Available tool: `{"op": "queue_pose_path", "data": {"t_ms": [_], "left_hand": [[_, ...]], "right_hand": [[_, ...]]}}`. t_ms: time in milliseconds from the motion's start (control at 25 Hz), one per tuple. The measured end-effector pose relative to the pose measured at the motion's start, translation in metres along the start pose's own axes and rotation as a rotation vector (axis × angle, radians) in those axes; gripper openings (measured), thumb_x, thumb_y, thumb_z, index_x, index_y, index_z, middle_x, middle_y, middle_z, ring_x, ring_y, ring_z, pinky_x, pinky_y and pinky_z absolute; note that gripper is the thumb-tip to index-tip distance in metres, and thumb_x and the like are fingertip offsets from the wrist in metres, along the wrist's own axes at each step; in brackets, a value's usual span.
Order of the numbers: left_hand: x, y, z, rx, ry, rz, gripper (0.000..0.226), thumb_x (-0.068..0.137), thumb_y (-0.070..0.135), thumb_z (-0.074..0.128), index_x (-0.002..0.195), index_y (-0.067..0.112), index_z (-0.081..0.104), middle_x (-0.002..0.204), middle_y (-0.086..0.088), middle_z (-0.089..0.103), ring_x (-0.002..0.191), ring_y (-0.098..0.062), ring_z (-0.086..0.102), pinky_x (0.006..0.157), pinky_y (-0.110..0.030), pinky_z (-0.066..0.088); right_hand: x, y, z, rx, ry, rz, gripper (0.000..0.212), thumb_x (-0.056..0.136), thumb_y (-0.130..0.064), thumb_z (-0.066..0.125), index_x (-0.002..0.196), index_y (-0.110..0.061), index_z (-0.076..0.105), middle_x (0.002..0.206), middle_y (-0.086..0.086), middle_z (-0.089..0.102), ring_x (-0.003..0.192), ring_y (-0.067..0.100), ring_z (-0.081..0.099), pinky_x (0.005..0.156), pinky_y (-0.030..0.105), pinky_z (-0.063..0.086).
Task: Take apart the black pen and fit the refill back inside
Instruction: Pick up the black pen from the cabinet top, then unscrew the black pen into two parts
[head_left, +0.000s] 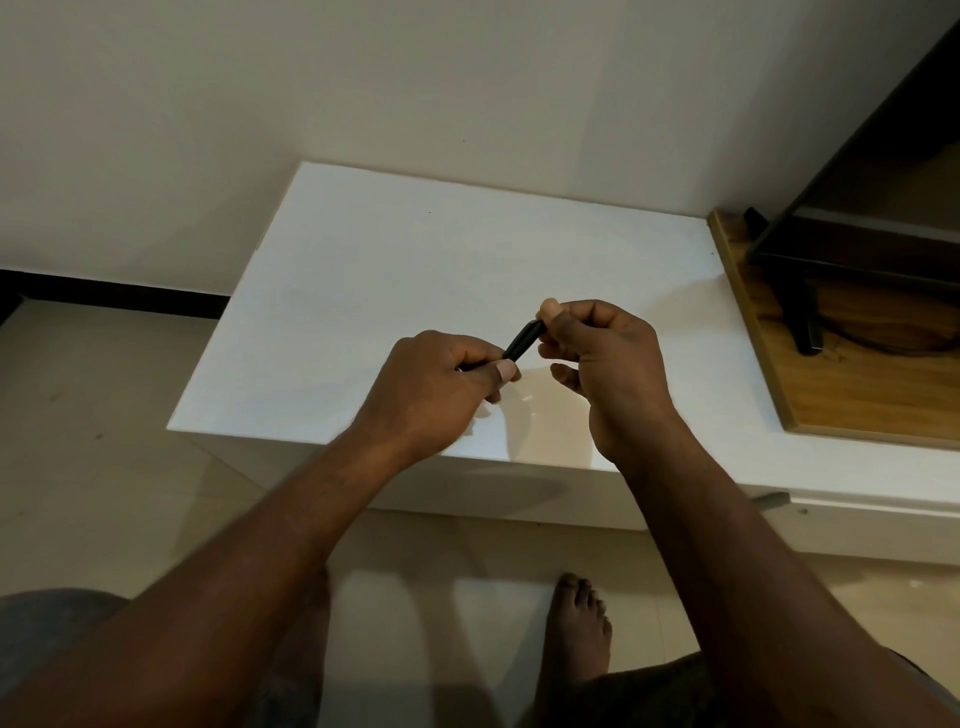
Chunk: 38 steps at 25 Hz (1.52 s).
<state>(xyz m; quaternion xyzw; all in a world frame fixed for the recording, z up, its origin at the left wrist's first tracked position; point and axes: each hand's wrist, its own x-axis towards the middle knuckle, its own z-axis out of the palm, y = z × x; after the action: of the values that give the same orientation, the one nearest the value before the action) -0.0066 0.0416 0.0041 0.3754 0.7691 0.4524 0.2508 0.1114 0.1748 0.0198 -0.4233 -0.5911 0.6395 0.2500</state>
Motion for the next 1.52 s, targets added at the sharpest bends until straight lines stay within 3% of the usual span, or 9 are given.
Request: {"op": "queue_pose_path", "data": {"t_ms": [120,200,320,480,600,840,1080,1320,1520], "left_hand": [[0.000,0.002,-0.001,-0.020,0.003,0.003,0.017,0.097,0.029,0.067,0.092,0.027,0.083,0.068,0.011,0.073,0.051,0.004,0.059,0.043,-0.006,0.038],[-0.001,0.002,-0.001,-0.037,-0.012,-0.014,0.018,0.096,0.026,0.068,0.087,0.026,0.083,0.064,0.011,0.072,0.047,0.004,0.058,0.041,-0.006,0.037],[-0.004,-0.001,0.000,-0.017,0.006,-0.040,0.017,0.096,0.028,0.068,0.088,0.027,0.083,0.067,0.011,0.074,0.052,0.005,0.062,0.046,-0.005,0.039],[0.000,-0.002,-0.001,-0.043,0.060,-0.080,0.016,0.094,0.037,0.069,0.088,0.029,0.081,0.072,0.016,0.076,0.069,-0.001,0.069,0.052,-0.005,0.044],[-0.002,-0.004,-0.001,-0.035,0.060,-0.076,0.017,0.092,0.038,0.071,0.081,0.028,0.079,0.072,0.014,0.076,0.063,-0.006,0.069,0.052,-0.005,0.045],[0.000,-0.002,0.003,-0.030,0.083,-0.083,0.020,0.090,0.038,0.071,0.075,0.026,0.077,0.071,0.011,0.076,0.062,-0.011,0.070,0.054,-0.020,0.052],[-0.001,-0.005,0.003,0.013,0.087,-0.083,0.019,0.090,0.041,0.071,0.078,0.029,0.077,0.073,0.017,0.075,0.069,-0.009,0.071,0.068,-0.030,0.057],[0.000,-0.006,0.002,0.039,0.095,-0.062,0.017,0.090,0.043,0.071,0.081,0.030,0.078,0.072,0.019,0.074,0.068,-0.004,0.070,0.066,-0.025,0.056],[0.001,-0.009,0.004,0.077,0.104,-0.047,0.015,0.089,0.044,0.071,0.086,0.032,0.079,0.072,0.014,0.075,0.068,-0.004,0.070,0.065,-0.027,0.056]], "right_hand": [[-0.001,0.000,0.002,0.039,0.039,0.008,0.013,0.096,-0.026,0.074,0.088,-0.016,0.077,0.074,-0.009,0.073,0.069,0.005,0.068,0.067,0.026,0.052],[0.004,-0.006,-0.005,0.138,0.173,0.037,0.013,0.098,-0.018,0.069,0.087,-0.017,0.077,0.070,-0.010,0.071,0.065,0.005,0.066,0.063,0.025,0.052],[0.016,-0.019,-0.036,0.243,0.229,0.085,0.018,0.099,-0.030,0.070,0.090,-0.016,0.076,0.072,-0.009,0.070,0.071,0.009,0.069,0.062,0.025,0.054],[0.020,-0.005,-0.039,-0.235,0.025,-0.006,0.019,0.096,-0.034,0.074,0.088,-0.018,0.078,0.079,-0.008,0.077,0.065,0.006,0.069,0.067,0.028,0.055],[0.024,0.007,-0.027,-0.454,-0.015,-0.088,0.017,0.095,-0.033,0.075,0.083,-0.021,0.078,0.079,-0.010,0.079,0.062,0.003,0.069,0.066,0.023,0.053],[0.045,0.016,-0.038,-0.885,0.161,-0.338,0.007,0.092,-0.029,0.076,0.088,-0.025,0.080,0.082,-0.011,0.077,0.076,0.010,0.071,0.067,0.027,0.054],[0.052,0.026,-0.045,-1.157,0.200,-0.363,0.013,0.096,-0.026,0.069,0.099,-0.024,0.080,0.093,0.002,0.079,0.085,0.028,0.071,0.071,0.036,0.058],[0.050,0.013,-0.045,-1.094,0.182,-0.245,0.040,0.092,-0.044,0.074,0.127,-0.027,0.067,0.094,-0.005,0.077,0.095,0.023,0.071,0.084,0.040,0.058],[0.039,-0.006,-0.034,-0.780,0.156,-0.284,0.016,0.090,-0.040,0.077,0.098,-0.025,0.076,0.080,-0.008,0.078,0.079,0.013,0.074,0.076,0.033,0.059]]}}
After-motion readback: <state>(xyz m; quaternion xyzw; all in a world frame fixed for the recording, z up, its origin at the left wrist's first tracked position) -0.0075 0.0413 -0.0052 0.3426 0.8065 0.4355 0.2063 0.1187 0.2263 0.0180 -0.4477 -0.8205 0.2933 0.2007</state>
